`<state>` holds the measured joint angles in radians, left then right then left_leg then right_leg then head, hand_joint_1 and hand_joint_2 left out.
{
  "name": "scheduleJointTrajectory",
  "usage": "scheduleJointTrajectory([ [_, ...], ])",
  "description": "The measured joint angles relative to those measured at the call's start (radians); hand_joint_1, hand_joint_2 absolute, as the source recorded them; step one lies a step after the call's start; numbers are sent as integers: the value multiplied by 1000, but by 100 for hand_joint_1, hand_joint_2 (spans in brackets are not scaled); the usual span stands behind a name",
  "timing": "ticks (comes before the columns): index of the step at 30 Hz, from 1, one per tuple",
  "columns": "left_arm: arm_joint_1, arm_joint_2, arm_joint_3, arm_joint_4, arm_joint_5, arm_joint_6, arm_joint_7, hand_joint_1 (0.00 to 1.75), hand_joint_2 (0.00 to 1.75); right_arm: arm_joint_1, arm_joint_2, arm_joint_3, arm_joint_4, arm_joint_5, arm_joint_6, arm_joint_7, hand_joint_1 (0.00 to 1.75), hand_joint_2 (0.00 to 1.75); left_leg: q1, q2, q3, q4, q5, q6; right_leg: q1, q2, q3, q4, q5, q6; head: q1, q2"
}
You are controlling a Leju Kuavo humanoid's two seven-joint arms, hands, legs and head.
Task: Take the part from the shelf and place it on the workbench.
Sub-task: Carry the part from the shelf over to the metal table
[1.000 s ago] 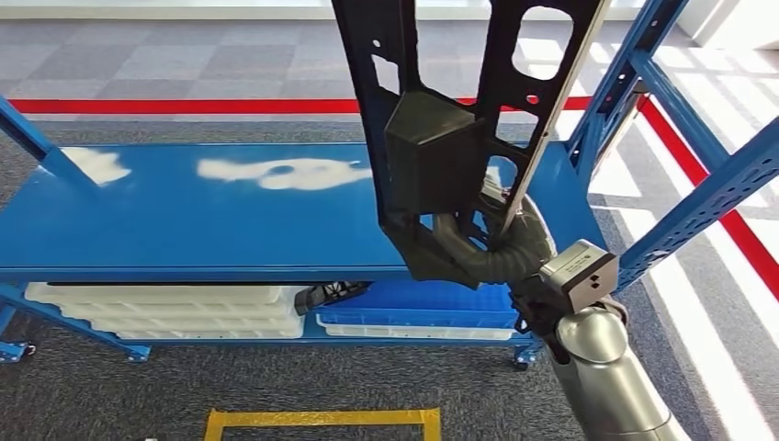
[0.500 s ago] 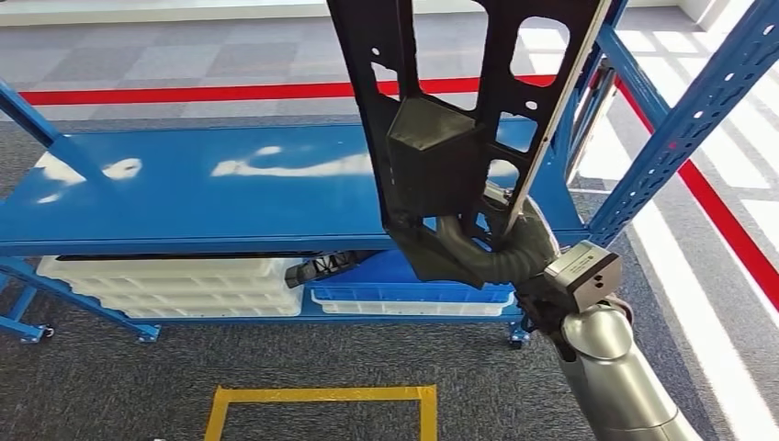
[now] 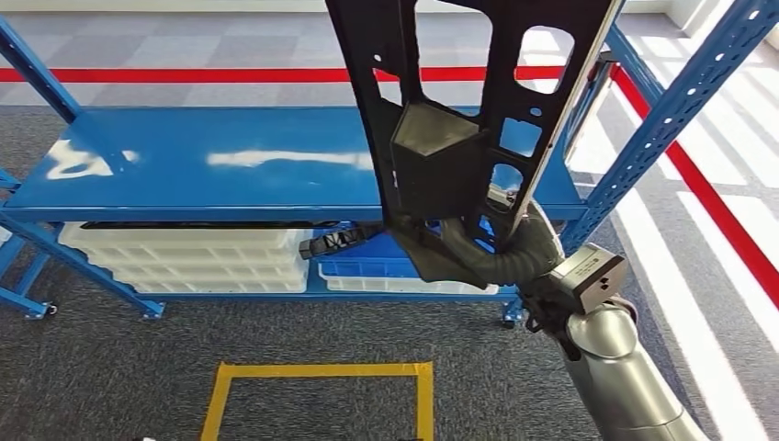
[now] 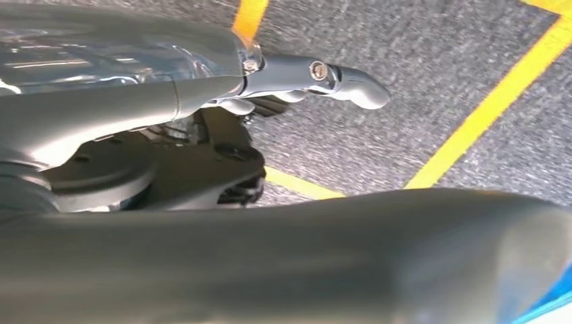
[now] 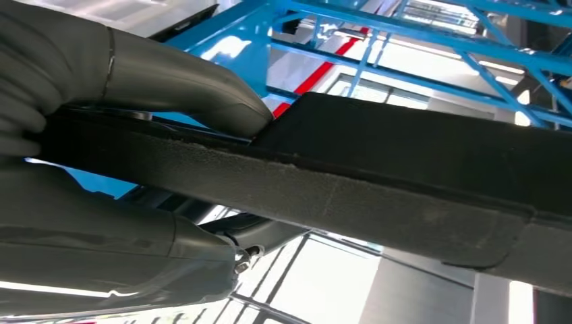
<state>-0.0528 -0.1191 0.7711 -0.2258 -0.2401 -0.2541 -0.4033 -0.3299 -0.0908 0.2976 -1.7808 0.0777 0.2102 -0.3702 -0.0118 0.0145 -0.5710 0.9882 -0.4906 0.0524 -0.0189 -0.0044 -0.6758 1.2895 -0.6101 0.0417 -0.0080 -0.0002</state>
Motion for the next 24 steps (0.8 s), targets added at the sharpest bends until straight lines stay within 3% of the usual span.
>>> scheduleJointTrajectory([
  [2, 0, 0, 0, 0, -1, 0, -2, 0, 0, -1, 0, 0, 1, -1, 0, -1, 175, 175, 1, 0, -35, 27, 8, -7, -2, -1, 93, -115, 36, 6, 0, 0],
  [4, 0, 0, 0, 0, -2, 0, -2, 0, 0, -2, 0, 0, 1, -2, 0, -2, 175, 175, 0, 0, -61, 50, 16, -15, 0, 1, 167, -227, 28, 0, -1, 0],
  [5, 0, 0, 0, 0, -2, 0, -3, 0, 0, -2, -1, 0, 1, -3, 0, -3, 175, 175, -1, -1, -69, 57, 21, -20, 1, 2, 179, -253, 18, -4, -1, 0],
  [7, 2, 1, 0, 0, -2, 0, -4, 0, 0, 0, -1, 0, 1, -3, 0, -5, 175, 175, -1, -3, -82, 60, 33, -29, 0, 1, 168, -260, 23, -17, -2, 0],
  [8, 3, 2, 0, 0, -2, 0, -5, 0, 0, 0, 0, 0, 2, -3, 0, -6, 175, 175, 0, -4, -90, 67, 23, -34, -3, 0, 158, -262, 31, -26, -2, 0],
  [10, 4, 5, 1, 0, -3, -1, -6, 0, 0, 2, 0, 0, 2, -3, 1, -7, 175, 175, 6, -8, -112, 125, -49, -49, -7, -2, 132, -264, 53, -43, -2, 0],
  [12, 4, 5, 1, 0, -5, -1, -7, 0, 0, 4, 1, 0, 2, -3, 1, -7, 175, 175, 14, -8, -133, 243, -139, -62, -6, -5, 105, -263, 74, -47, -2, 0],
  [13, 4, 5, 1, 0, -5, -2, -7, 0, 0, 6, 1, 0, 2, -3, 1, -7, 175, 175, 17, -8, -136, 294, -161, -66, -6, -7, 93, -262, 83, -47, -2, 0],
  [14, 3, 5, 1, 0, -6, -2, -7, 0, 0, 8, 1, 0, 2, -3, 1, -7, 175, 175, 18, -8, -126, 318, -162, -67, -6, -8, 81, -261, 92, -45, -2, 0],
  [15, 3, 5, 1, 0, -6, -2, -7, 0, 0, 10, 1, 0, 2, -3, 1, -7, 175, 175, 19, -8, -101, 308, -144, -67, -6, -9, 69, -261, 101, -43, -2, 0],
  [16, 3, 5, 1, 0, -6, -2, -7, 0, 0, 11, 1, 0, 2, -3, 1, -8, 175, 175, 19, -8, -60, 261, -118, -64, -6, -9, 60, -261, 108, -41, -2, 0],
  [17, 2, 5, 1, 0, -7, -2, -7, 0, 0, 11, 1, 0, 2, -3, 1, -8, 175, 175, 19, -10, -9, 190, -94, -60, -6, -9, 52, -261, 116, -38, -2, 0],
  [19, 0, 5, 1, 0, -7, -2, -8, 0, 0, 10, 1, 0, 2, -3, 1, -8, 175, 175, 15, -17, 77, 54, -77, -50, -5, -10, 39, -260, 132, -27, -2, 0],
  [20, 0, 5, 1, 0, -7, -2, -9, 0, 0, 10, 1, 0, 2, -3, 2, -9, 175, 175, 12, -20, 96, 16, -78, -45, -6, -10, 34, -260, 143, -20, -1, 0],
  [22, 2, 5, 1, 0, -7, -2, -10, 0, 0, 10, 1, 0, 2, -3, 2, -9, 175, 175, 7, -20, 95, -5, -69, -35, -9, -10, 26, -269, 163, -3, -1, 0],
  [24, 1, 5, 1, 0, -7, -3, -11, 0, 0, 10, 1, 0, 2, -3, 3, -9, 175, 175, 9, -16, 85, -21, -51, -22, -8, -4, 11, -255, 134, 4, 0, 0],
])
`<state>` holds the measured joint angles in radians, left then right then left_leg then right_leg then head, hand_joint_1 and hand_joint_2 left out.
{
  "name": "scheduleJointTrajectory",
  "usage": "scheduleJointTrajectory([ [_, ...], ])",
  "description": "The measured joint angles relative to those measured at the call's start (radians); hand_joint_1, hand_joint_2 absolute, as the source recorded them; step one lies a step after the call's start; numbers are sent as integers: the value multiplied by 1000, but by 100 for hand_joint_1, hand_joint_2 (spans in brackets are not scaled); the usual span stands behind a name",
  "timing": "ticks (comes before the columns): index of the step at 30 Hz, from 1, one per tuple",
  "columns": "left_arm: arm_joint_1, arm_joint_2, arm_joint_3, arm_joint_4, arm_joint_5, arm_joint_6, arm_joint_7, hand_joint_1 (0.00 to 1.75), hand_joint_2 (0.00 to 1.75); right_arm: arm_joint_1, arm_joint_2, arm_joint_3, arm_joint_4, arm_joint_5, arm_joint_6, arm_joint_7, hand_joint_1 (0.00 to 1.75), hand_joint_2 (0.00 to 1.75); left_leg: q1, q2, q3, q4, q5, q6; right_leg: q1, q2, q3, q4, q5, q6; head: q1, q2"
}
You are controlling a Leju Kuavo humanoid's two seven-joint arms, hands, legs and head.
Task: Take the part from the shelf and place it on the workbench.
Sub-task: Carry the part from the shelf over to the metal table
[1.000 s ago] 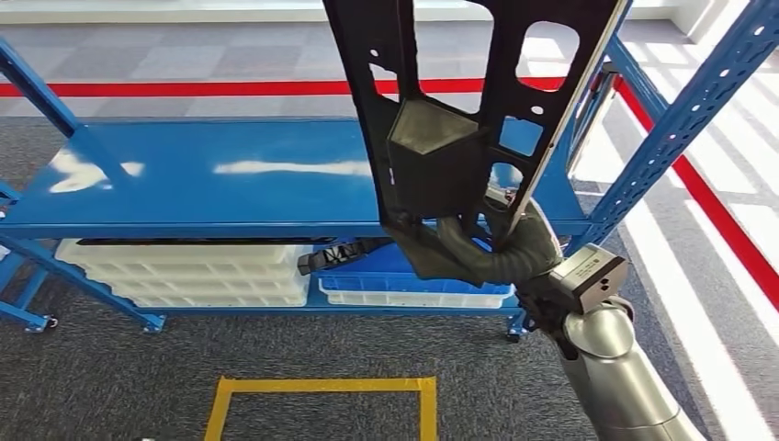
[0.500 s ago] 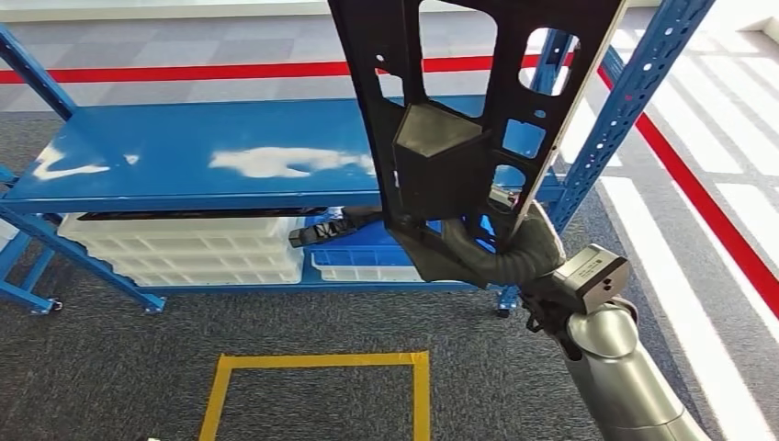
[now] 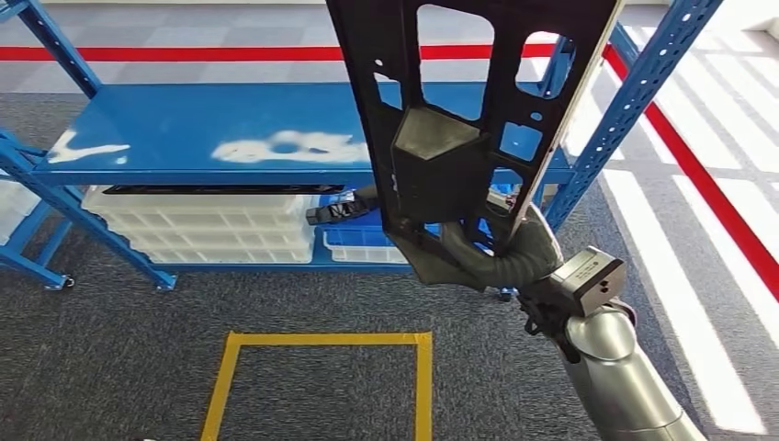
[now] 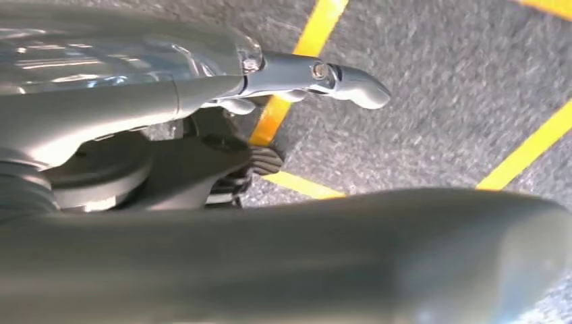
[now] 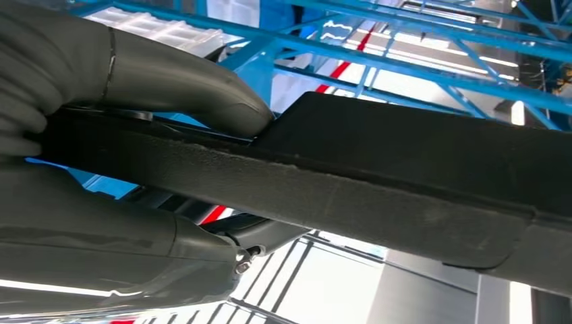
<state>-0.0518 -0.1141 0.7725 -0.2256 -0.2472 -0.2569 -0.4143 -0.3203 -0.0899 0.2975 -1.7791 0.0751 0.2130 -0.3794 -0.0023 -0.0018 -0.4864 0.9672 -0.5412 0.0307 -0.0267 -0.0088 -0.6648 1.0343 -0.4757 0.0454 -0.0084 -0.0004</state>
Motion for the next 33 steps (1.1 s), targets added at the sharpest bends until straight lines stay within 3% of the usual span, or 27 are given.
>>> scheduleJointTrajectory([
  [1, -1, 0, 0, 0, 0, 0, -1, 0, 0, 0, 0, 0, 1, 1, 1, 0, 175, 175, 2, 2, -9, -6, 9, 7, 1, 3, -14, 35, -38, -1, 1, 0],
  [3, -2, 1, 0, 0, -1, -2, -2, 0, 0, 0, 0, 1, 4, 2, 4, 0, 175, 175, -1, 4, -32, 1, 19, 17, 3, 5, -44, 159, -129, -4, 1, 0],
  [4, -2, 1, 0, 0, -2, -3, -2, 0, 0, 0, 0, 1, 7, 2, 6, 0, 175, 175, -3, 6, -45, 10, 23, 19, 4, 5, -52, 221, -156, -4, 1, 0],
  [5, -1, 0, 0, 0, -3, -3, -2, 0, 0, 1, 0, 1, 11, 3, 8, 0, 175, 175, -5, 7, -59, 20, 26, 20, 5, 5, -49, 260, -161, -2, 1, 0],
  [6, -1, 0, 0, 0, -4, -3, -3, 0, 0, 1, 0, 1, 13, 3, 9, 0, 175, 175, -6, 8, -74, 31, 29, 20, 6, 6, -30, 264, -148, -1, 1, 0],
  [7, -2, 0, 0, 0, -4, -3, -3, 0, 0, 1, 0, 2, 15, 3, 9, 0, 175, 175, -7, 9, -88, 43, 32, 19, 7, 5, 5, 232, -125, 0, 1, 0],
  [9, -2, 0, 0, 0, -4, -3, -5, 0, 0, -2, 0, 3, 16, 3, 11, 0, 175, 175, -10, 9, -115, 66, 36, 15, 9, 5, 99, 105, -98, -6, 1, 0],
  [11, -2, 0, 0, 0, -5, -4, -6, 0, 0, -5, -1, 4, 16, 4, 12, 0, 175, 175, -12, 9, -130, 80, 45, 7, 14, 5, 156, 13, -106, -16, 1, 0],
  [14, -1, 0, 1, 0, -7, -5, -7, 0, 0, -9, -1, 6, 17, 9, 14, 0, 175, 175, -12, 7, -145, 84, 59, -8, 14, 4, 151, -8, -100, -32, 1, 0],
  [15, 0, 0, 2, 0, -7, -5, -7, 0, 0, -10, -1, 7, 17, 11, 16, 0, 175, 175, -11, 6, -154, 93, 44, -14, 11, 1, 140, -10, -90, -40, 0, 0],
  [17, 0, 0, 2, 0, -8, -5, -7, 0, 0, -11, 0, 8, 18, 13, 17, 0, 175, 175, -4, 3, -174, 156, -38, -29, 4, -4, 113, -12, -67, -53, -1, 0],
  [19, 0, 0, 2, 0, -10, -5, -7, 0, 0, -10, 0, 9, 21, 13, 18, 1, 175, 175, 6, 3, -192, 275, -125, -44, 4, -6, 83, -10, -44, -56, -1, 0],
  [20, 0, 0, 2, 0, -11, -5, -7, 0, 0, -10, 0, 10, 23, 13, 18, 1, 175, 175, 10, 3, -192, 323, -140, -49, 4, -8, 68, -9, -32, -54, -1, 0],
  [21, 0, 0, 2, 0, -13, -5, -7, 0, 0, -9, 0, 11, 25, 14, 18, 0, 175, 175, 13, 3, -180, 344, -130, -52, 4, -9, 52, -8, -21, -52, -1, 0],
  [22, 0, 0, 2, 0, -15, -4, -7, 0, 0, -8, 0, 12, 26, 14, 18, 0, 175, 175, 15, 3, -153, 331, -103, -53, 3, -9, 37, -7, -10, -50, -1, 0],
  [24, -2, 0, 2, 0, -17, -3, -7, 0, 0, -7, 0, 14, 26, 14, 18, -1, 175, 175, 17, 1, -56, 212, -53, -50, 4, -9, 13, -6, 13, -44, -1, 0],
  [26, -4, 0, 2, 0, -19, -2, -8, 0, 0, -9, -1, 15, 25, 14, 18, -3, 175, 175, 14, -1, 48, 59, -55, -41, 5, -8, 0, -7, 35, -33, -1, 0],
  [27, -5, 0, 2, 0, -20, -1, -8, 0, 0, -10, -1, 16, 24, 14, 18, -4, 175, 175, 11, -3, 76, 11, -64, -36, 4, -8, -4, -9, 47, -26, -1, 0],
  [29, -5, 0, 2, 0, -23, 0, -9, 0, 0, -11, -2, 18, 25, 14, 18, -6, 175, 175, 8, -1, 76, -14, -60, -22, 1, -8, -11, -18, 67, -11, -1, 0],
  [30, -4, 0, 2, 0, -24, 0, -10, 0, 0, -11, -3, 19, 26, 13, 19, -6, 175, 175, 8, 2, 66, -15, -48, -14, 0, -7, -16, -16, 57, -6, 0, 0],
  [31, -4, 0, 2, 0, -25, 1, -11, 0, 0, -10, -4, 19, 27, 12, 20, -6, 175, 175, 8, 5, 52, -16, -35, -6, 0, -5, -24, 3, 26, -5, 0, 0],
  [33, -4, 0, 2, 0, -27, 1, -12, 0, 0, -10, -8, 19, 31, 10, 21, -6, 175, 175, 4, 10, 16, -11, -7, 7, 1, -2, -47, 99, -81, -7, 1, 0],
])
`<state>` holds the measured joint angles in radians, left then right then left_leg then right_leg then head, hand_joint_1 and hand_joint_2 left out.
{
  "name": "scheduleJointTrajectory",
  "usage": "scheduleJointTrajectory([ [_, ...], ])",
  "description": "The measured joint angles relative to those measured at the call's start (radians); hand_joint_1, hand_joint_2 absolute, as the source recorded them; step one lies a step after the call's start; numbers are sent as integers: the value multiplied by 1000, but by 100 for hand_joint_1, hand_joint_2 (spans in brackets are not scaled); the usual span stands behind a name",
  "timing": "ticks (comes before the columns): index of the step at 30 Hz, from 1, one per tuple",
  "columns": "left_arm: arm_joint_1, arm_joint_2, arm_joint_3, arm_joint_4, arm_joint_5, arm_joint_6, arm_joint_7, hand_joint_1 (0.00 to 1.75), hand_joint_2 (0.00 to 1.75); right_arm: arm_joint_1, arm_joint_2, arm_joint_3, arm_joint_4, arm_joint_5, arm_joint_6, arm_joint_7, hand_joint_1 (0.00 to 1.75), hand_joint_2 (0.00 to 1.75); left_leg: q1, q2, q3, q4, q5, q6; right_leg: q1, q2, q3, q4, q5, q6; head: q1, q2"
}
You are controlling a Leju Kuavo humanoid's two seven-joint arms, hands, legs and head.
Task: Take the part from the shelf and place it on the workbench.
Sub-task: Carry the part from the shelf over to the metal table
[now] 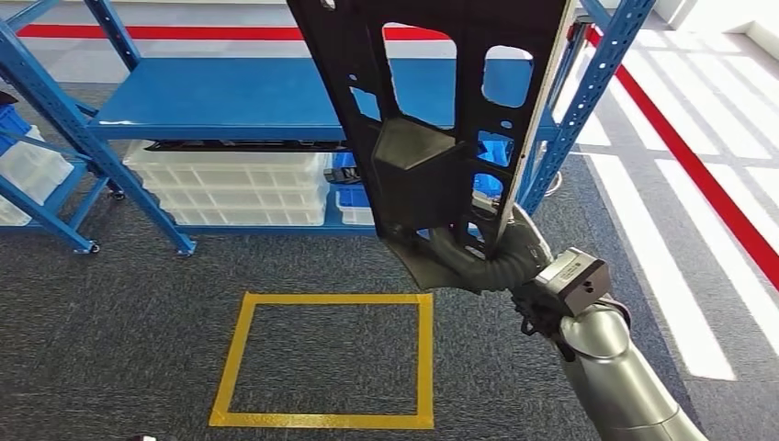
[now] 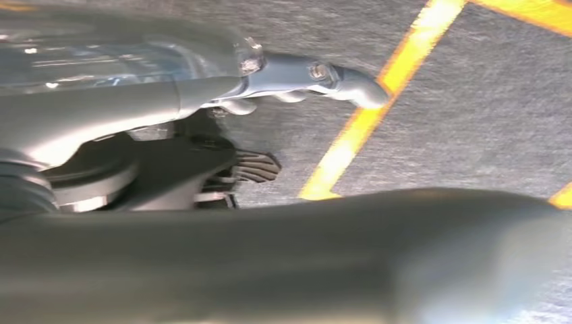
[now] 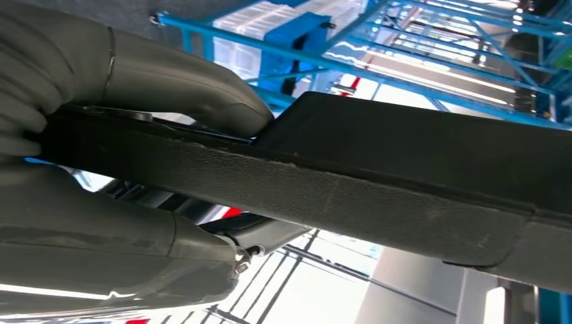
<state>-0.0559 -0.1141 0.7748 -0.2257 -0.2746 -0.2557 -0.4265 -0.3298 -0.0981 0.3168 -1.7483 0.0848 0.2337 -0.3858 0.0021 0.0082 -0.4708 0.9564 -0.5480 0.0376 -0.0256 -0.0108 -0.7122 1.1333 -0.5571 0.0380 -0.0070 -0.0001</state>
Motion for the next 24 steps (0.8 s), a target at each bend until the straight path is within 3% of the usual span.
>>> scheduleJointTrajectory([
  [1, 0, 0, 0, 0, -1, 0, -1, 0, 0, 0, -1, 0, 2, -1, 0, 0, 175, 175, -3, 1, -21, 5, 13, 4, 1, 1, -11, 70, -46, -1, 0, 0],
  [2, 0, 0, 0, 0, -2, 0, -1, 0, 0, 1, -3, 0, 4, -2, 0, 0, 175, 175, -5, 2, -42, 12, 25, 6, 2, 2, -16, 134, -67, 1, 1, 0],
  [3, 0, 0, 0, 0, -4, 0, -2, 0, 0, 2, -4, 0, 6, -2, 0, 0, 175, 175, -7, 4, -65, 21, 35, 7, 3, 3, -11, 178, -63, 3, 0, 0],
  [4, 0, 0, 0, 0, -6, 0, -3, 0, 0, 3, -5, 0, 7, -3, 0, 0, 175, 175, -9, 5, -89, 31, 45, 6, 4, 4, 8, 192, -40, 5, 0, 0],
  [6, 0, 0, 0, 0, -9, -1, -4, 0, 0, 2, -7, 0, 9, -4, 1, 0, 175, 175, -9, 6, -131, 53, 61, 2, 5, 4, 93, 118, 2, 4, 0, 0],
  [8, -1, -1, 0, 0, -10, -1, -4, 0, 0, -3, -7, 0, 9, -5, 5, -1, 175, 175, -12, 5, -160, 75, 74, -5, 8, 5, 209, -35, -18, -5, 0, 0],
  [9, -1, -1, 0, 0, -10, -1, -5, 0, 0, -4, -7, 0, 9, -6, 7, -1, 175, 175, -13, 5, -168, 82, 82, -9, 11, 5, 247, -91, -36, -10, 0, 0],
  [10, 0, -1, 0, 0, -10, -1, -6, 0, 0, -6, -8, 0, 9, -7, 8, -2, 175, 175, -14, 5, -174, 86, 90, -12, 13, 5, 265, -123, -47, -12, -1, 0],
  [12, 2, -1, 0, 0, -10, -1, -7, 0, 0, -5, -8, 1, 11, -8, 9, -3, 175, 175, -13, 3, -186, 90, 92, -23, 10, 3, 254, -129, -42, -23, -1, 0],
  [13, 3, -1, 1, 0, -10, -1, -8, 0, 0, -5, -8, 1, 12, -8, 10, -3, 175, 175, -11, 1, -193, 104, 67, -30, 8, 1, 243, -130, -35, -33, -1, 0],
  [15, 5, 0, 1, 0, -10, 0, -11, 0, 0, -4, -8, 2, 13, -9, 11, -4, 175, 175, -5, -1, -209, 183, -31, -46, 6, -3, 211, -130, -10, -49, -2, 0],
  [16, 6, 0, 1, 0, -10, 0, -12, 0, 0, -3, -9, 2, 14, -9, 12, -5, 175, 175, -2, -1, -218, 244, -80, -51, 7, -3, 194, -129, 3, -51, -2, 0],
  [17, 5, 0, 1, 0, -11, 0, -12, 0, 0, -2, -9, 2, 15, -10, 12, -6, 175, 175, 0, -1, -223, 303, -107, -54, 8, -4, 175, -127, 17, -52, -2, 0],
  [18, 5, 0, 1, 0, -12, 0, -13, 0, 0, 0, -10, 2, 16, -10, 12, -9, 175, 175, 1, -1, -220, 346, -108, -55, 8, -4, 155, -123, 30, -51, -2, 0],
  [19, 5, 0, 1, 0, -15, 1, -13, 0, 0, 3, -11, 2, 17, -9, 12, -12, 175, 175, 2, -1, -204, 359, -86, -54, 9, -5, 135, -119, 42, -49, -2, 0],
  [20, 5, 0, 1, 0, -20, 2, -12, 0, 0, 7, -14, 1, 18, -9, 11, -17, 175, 175, 1, 0, -173, 339, -53, -51, 9, -7, 115, -114, 53, -48, -2, 0],
  [22, 2, 0, 1, 0, -30, 5, -11, 0, 0, 13, -23, -3, 18, -9, 11, -28, 175, 175, -3, 13, -65, 208, -20, -40, 12, -12, 88, -106, 72, -45, -2, 0],
  [24, -6, 0, 1, 0, -38, 10, -12, 0, 0, 17, -35, -11, 18, -10, 14, -41, 175, 175, -11, 27, 34, 62, -42, -27, 13, -22, 77, -103, 91, -37, -1, 0],
])
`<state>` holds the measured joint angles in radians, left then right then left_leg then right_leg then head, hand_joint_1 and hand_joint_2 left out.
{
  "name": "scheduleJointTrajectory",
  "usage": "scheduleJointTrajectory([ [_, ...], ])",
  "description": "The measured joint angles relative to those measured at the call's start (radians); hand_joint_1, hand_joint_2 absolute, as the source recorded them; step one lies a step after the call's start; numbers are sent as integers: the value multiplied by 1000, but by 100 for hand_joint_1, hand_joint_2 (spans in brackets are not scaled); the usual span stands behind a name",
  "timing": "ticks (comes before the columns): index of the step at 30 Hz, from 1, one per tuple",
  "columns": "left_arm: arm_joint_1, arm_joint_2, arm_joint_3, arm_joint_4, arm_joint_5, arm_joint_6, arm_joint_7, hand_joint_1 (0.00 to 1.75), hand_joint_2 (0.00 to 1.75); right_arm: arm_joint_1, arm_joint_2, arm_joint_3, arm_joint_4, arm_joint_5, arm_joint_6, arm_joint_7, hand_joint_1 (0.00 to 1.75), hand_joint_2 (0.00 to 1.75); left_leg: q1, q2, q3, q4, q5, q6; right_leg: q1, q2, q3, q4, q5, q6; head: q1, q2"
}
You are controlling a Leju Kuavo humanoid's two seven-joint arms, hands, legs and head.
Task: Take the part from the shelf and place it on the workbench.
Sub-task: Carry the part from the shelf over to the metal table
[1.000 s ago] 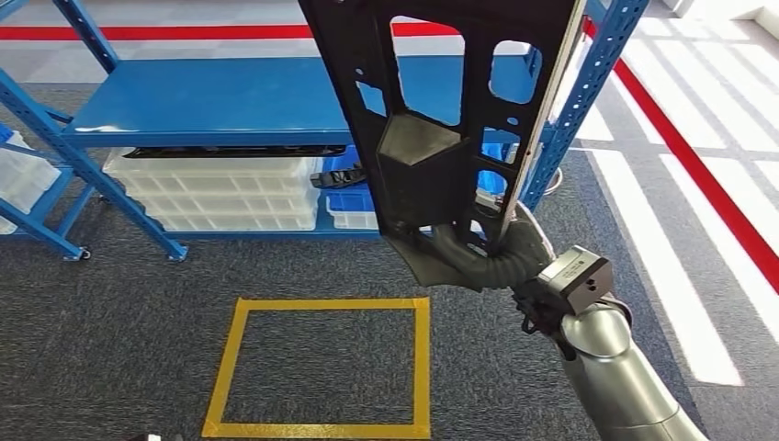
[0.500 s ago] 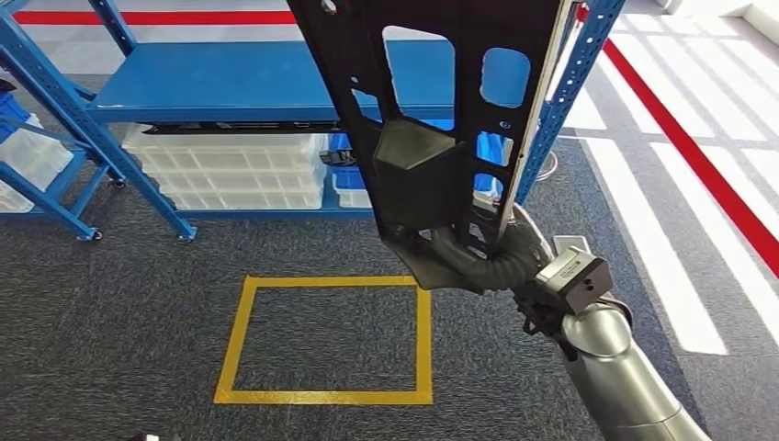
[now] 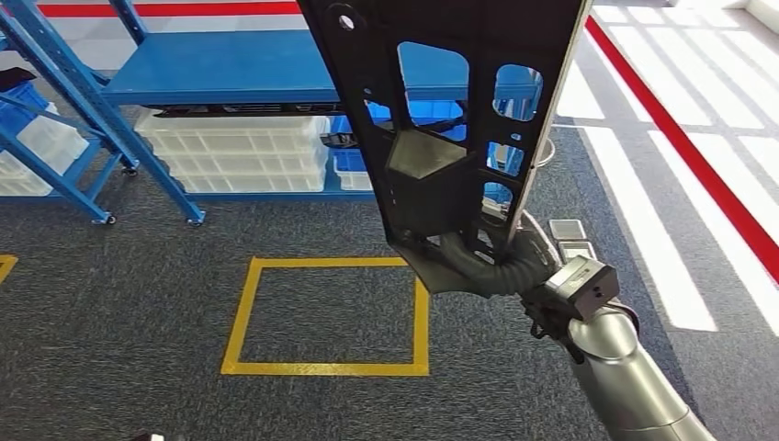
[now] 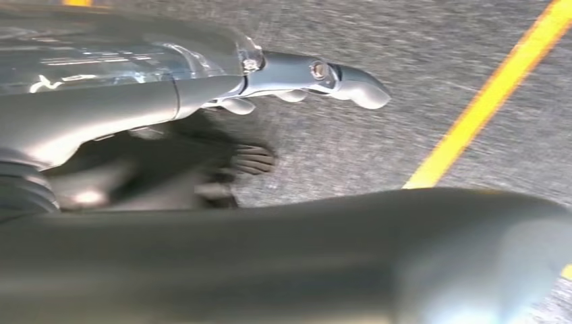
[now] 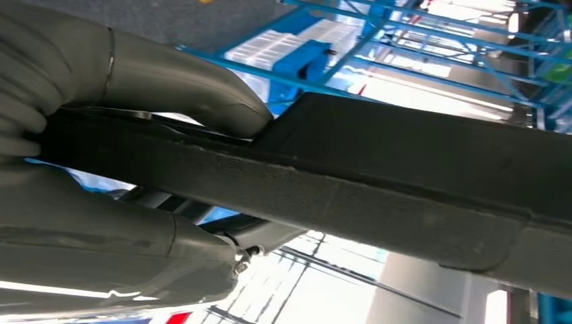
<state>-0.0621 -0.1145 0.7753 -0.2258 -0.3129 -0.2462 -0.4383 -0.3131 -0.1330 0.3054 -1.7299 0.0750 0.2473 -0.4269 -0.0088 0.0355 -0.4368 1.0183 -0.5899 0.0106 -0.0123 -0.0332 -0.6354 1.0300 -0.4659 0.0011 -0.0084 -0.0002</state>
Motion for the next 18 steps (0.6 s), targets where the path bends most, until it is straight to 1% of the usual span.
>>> scheduleJointTrajectory([
  [1, -4, 0, 0, 0, -4, 2, 0, 0, 0, 1, -6, -4, 1, 1, 3, -6, 175, 175, -5, 1, 22, -40, -9, 6, 0, -7, -3, -1, 10, 6, 0, 0],
  [2, -7, 0, -1, 0, -7, 4, -1, 0, 0, 2, -11, -8, 2, 3, 7, -11, 175, 175, -6, -3, 24, -57, -8, 13, -2, -15, -7, -3, 20, 13, 0, 0],
  [3, -8, 0, -1, 0, -10, 5, 0, 0, 0, 2, -17, -10, 5, 6, 11, -15, 175, 175, -6, -7, 15, -60, 2, 19, -3, -16, -12, -3, 20, 19, 0, 0],
  [4, -7, 0, -1, 0, -12, 7, 1, 0, 0, 2, -21, -11, 8, 9, 16, -19, 175, 175, -5, -11, 4, -62, 14, 26, -4, -11, -17, 6, 2, 23, 1, 0],
  [5, -6, 0, -1, 0, -13, 8, 2, 0, 0, 2, -26, -13, 11, 12, 20, -23, 175, 175, -3, -15, -10, -63, 28, 33, -4, -1, -26, 32, -35, 25, 1, 0],
  [6, -5, 0, -1, 0, -14, 9, 3, 0, 0, 2, -31, -14, 15, 16, 24, -25, 175, 175, -2, -20, -28, -61, 41, 39, -4, 12, -38, 78, -86, 25, 2, 0],
  [7, -5, 0, -1, 0, -14, 11, 5, 0, 0, 3, -35, -15, 18, 18, 26, -26, 175, 175, -3, -27, -47, -59, 54, 42, -4, 20, -52, 140, -135, 24, 2, 0],
  [8, -5, -1, -1, 0, -13, 14, 7, 0, 0, 4, -38, -15, 22, 21, 28, -26, 175, 175, -5, -34, -67, -57, 67, 44, -4, 24, -66, 207, -165, 25, 2, 0],
  [9, -3, -1, -1, 0, -13, 17, 11, 0, 0, 5, -40, -14, 24, 24, 29, -27, 175, 175, -5, -42, -87, -53, 79, 43, -4, 26, -73, 262, -169, 27, 2, 0],
  [10, -2, -1, -1, 0, -13, 22, 14, 0, 0, 6, -40, -13, 26, 27, 31, -27, 175, 175, -5, -48, -106, -49, 90, 41, -4, 28, -68, 291, -151, 30, 2, 0],
  [11, 0, 0, 0, 0, -10, 26, 16, 0, 0, 6, -40, -12, 26, 30, 32, -27, 175, 175, -5, -56, -123, -43, 99, 39, -4, 30, -46, 284, -120, 32, 2, 0],
  [12, 0, 0, 1, 0, -8, 29, 18, 0, 0, 4, -40, -10, 27, 33, 33, -26, 175, 175, -3, -64, -140, -35, 107, 35, -5, 39, -5, 238, -93, 33, 2, 0],
  [13, 0, 0, 3, 0, -5, 31, 19, 0, 0, 1, -39, -7, 27, 36, 33, -26, 175, 175, -3, -73, -156, -24, 112, 31, -5, 56, 50, 167, -82, 31, 2, 0],
  [14, -1, 0, 5, 0, -2, 32, 20, 0, 0, -2, -37, -5, 27, 37, 34, -25, 175, 175, -4, -82, -170, -12, 117, 27, -6, 74, 101, 92, -87, 28, 1, 0],
  [15, -2, 0, 8, 0, 1, 33, 21, 0, 0, -6, -34, -2, 27, 39, 35, -23, 175, 175, -5, -92, -182, -1, 121, 23, -7, 89, 139, 33, -102, 24, 1, 0],
  [16, -2, 1, 10, 0, 3, 35, 24, 0, 0, -11, -31, 3, 27, 40, 35, -23, 175, 175, -6, -101, -194, 7, 127, 18, -6, 94, 158, -2, -118, 19, 0, 0],
  [17, -1, 3, 11, 0, 5, 37, 27, 0, 0, -14, -27, 7, 27, 41, 35, -22, 175, 175, -6, -112, -205, 12, 134, 13, -7, 87, 158, -14, -128, 14, 0, 0],
  [18, 2, 6, 13, 0, 6, 39, 30, 0, 0, -18, -23, 12, 29, 43, 36, -22, 175, 175, -6, -118, -214, 16, 137, 9, -9, 76, 154, -16, -129, 7, 0, 0],
])
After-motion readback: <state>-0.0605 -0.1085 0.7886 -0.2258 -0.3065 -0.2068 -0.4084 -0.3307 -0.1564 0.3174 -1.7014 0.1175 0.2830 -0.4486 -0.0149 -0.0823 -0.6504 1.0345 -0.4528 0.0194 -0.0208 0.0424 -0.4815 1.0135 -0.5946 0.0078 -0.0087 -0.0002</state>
